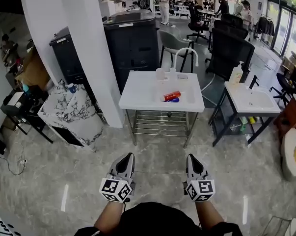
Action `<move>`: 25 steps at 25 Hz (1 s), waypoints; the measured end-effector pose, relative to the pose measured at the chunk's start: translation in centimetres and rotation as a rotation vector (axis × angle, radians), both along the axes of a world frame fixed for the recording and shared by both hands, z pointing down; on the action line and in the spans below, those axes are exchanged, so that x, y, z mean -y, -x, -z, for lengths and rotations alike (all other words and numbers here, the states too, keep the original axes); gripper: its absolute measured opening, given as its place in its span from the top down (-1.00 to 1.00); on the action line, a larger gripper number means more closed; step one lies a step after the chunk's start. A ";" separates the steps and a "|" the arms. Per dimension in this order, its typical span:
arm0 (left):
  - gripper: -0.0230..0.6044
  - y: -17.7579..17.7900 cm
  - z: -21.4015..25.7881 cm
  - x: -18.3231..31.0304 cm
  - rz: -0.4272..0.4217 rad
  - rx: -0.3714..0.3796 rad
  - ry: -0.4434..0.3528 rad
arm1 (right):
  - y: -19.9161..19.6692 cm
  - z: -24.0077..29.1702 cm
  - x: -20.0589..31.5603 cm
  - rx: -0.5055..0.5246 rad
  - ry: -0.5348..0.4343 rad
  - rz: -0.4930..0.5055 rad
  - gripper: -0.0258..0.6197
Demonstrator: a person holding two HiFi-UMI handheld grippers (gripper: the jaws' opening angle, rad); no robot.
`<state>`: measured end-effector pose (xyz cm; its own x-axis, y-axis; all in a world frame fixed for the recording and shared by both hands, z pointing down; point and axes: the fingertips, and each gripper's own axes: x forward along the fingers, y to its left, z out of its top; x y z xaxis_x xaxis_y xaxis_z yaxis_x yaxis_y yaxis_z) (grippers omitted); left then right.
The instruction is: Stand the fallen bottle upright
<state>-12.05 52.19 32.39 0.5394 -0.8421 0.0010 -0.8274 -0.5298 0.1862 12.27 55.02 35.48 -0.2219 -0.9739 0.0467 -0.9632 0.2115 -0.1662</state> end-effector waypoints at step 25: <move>-0.12 -10.1 -0.5 0.3 0.117 0.027 0.021 | -12.8 -1.4 0.1 0.039 -0.022 0.019 -0.07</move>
